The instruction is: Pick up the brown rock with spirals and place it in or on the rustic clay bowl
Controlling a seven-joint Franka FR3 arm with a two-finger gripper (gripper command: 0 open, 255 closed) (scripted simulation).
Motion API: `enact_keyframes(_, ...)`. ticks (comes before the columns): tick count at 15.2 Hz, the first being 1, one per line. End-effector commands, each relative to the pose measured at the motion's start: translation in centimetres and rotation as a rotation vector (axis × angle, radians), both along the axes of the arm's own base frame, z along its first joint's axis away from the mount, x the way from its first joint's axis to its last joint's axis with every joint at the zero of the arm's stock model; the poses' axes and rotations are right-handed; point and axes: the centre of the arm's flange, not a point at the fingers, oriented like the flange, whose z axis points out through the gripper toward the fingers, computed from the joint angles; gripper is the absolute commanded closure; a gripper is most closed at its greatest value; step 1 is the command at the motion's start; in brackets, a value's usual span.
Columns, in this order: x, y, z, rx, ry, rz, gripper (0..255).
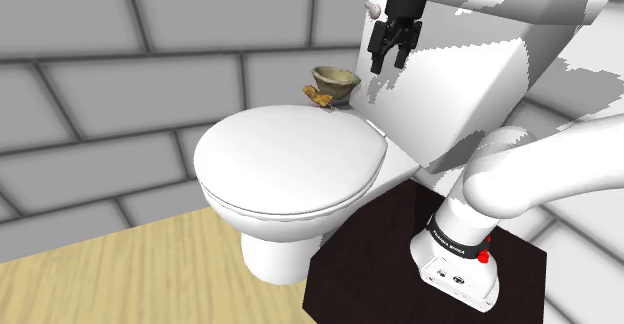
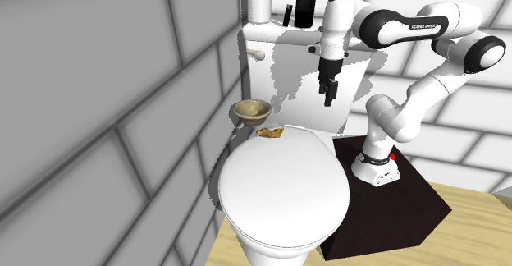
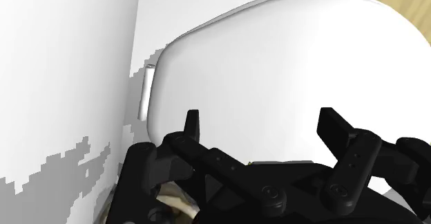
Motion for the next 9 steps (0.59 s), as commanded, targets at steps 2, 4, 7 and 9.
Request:
enact_keyframes(2,1.0,-0.2,-0.7,0.003,-0.005,0.01,0)
enact_keyframes(4,3.1,-0.6,-2.2,0.01,-0.016,0.031,0)
enact_keyframes(7,6.2,-1.1,-4.3,0.021,-0.031,0.062,0)
enact_keyframes(9,8.3,-1.4,-5.7,0.028,-0.042,0.083,0)
